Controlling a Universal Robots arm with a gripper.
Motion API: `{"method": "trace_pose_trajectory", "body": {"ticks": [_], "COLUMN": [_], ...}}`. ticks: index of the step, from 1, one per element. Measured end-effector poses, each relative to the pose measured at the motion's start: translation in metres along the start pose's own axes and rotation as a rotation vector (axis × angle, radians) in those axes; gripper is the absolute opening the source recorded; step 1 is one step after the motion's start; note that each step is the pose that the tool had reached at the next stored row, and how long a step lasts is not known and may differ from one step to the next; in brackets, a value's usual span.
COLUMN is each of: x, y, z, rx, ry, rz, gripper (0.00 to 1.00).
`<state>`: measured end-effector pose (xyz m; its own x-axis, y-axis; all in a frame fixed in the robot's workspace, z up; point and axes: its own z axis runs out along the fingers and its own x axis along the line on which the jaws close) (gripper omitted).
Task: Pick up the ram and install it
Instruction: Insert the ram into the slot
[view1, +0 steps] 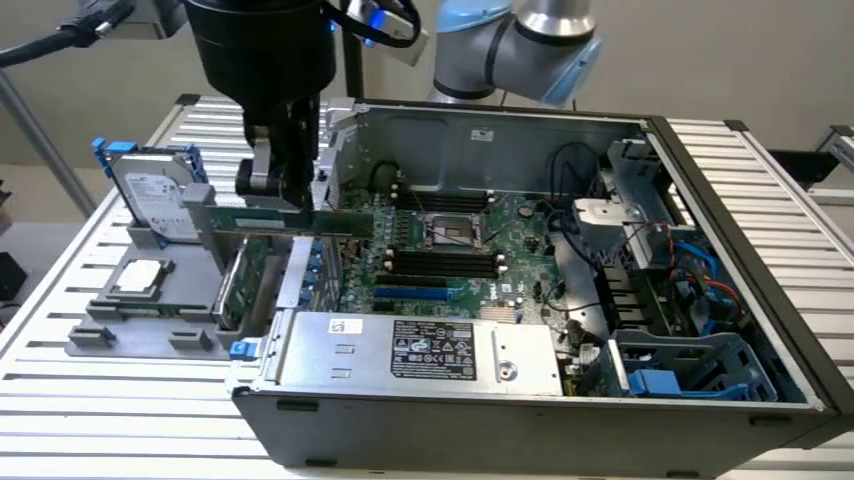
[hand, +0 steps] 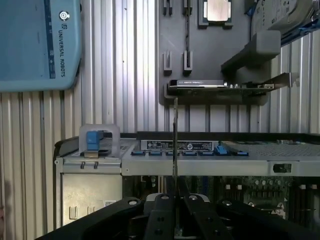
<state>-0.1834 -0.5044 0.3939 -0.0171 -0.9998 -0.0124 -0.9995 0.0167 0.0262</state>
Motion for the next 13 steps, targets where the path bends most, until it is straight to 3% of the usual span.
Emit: {"method": "trace_pose_trajectory", "body": {"ticks": [5,13], "x": [0.000,0.000], "y": [-0.0228,-0.0591], "z": [-0.0006,-0.0015], "rx": [-0.0001,-0.0001], "ry": [-0.0019,-0.0119], "rz": [0.000,0.000], "gripper": [0.00,0.00]}}
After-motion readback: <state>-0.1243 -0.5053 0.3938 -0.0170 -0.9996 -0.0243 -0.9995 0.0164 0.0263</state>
